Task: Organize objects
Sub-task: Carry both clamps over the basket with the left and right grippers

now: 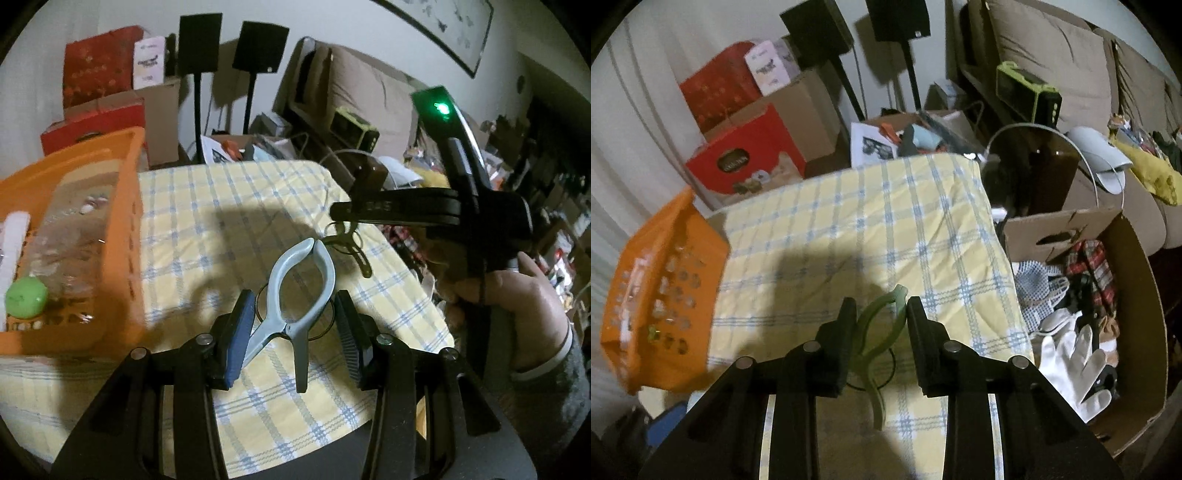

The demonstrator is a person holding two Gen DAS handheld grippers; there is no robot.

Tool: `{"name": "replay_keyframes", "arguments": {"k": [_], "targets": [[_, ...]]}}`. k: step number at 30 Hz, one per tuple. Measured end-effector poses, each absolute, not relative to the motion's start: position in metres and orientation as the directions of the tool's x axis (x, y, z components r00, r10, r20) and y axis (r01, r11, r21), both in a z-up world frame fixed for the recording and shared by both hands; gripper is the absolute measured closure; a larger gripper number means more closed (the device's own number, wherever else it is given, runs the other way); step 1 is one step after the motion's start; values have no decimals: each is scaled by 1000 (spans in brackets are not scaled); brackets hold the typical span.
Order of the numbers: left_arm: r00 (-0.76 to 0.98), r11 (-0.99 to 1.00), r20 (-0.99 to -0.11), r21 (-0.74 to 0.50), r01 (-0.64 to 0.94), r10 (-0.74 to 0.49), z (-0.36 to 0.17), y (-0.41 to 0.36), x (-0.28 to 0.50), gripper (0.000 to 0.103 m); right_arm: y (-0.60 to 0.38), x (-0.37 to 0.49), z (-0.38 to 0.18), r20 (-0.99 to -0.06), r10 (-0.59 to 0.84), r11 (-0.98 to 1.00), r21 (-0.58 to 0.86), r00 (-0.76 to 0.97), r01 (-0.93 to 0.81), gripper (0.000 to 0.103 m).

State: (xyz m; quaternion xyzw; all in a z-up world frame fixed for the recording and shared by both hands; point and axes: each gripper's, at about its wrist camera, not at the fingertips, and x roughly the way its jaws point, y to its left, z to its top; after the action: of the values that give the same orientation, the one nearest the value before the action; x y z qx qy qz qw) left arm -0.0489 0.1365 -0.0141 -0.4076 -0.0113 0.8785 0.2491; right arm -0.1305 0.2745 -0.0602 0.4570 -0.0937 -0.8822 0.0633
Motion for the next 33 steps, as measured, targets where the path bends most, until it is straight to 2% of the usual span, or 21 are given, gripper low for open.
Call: {"name": "replay_keyframes", "arguments": {"k": [9, 19, 33], "targets": [[-605, -912, -692, -216, -349, 395, 20, 87, -55, 62, 239, -118, -10, -755, -295, -955, 262, -586, 142, 76], [-676, -966, -690, -161, -202, 257, 47, -2, -77, 62, 172, -120, 22, -726, -411, -911, 304, -552, 278, 76], [-677, -989, -724, -142, -39, 131, 34, -97, -98, 62, 70, -126, 39, -716, -508, -848, 320, -479, 422, 76]]}}
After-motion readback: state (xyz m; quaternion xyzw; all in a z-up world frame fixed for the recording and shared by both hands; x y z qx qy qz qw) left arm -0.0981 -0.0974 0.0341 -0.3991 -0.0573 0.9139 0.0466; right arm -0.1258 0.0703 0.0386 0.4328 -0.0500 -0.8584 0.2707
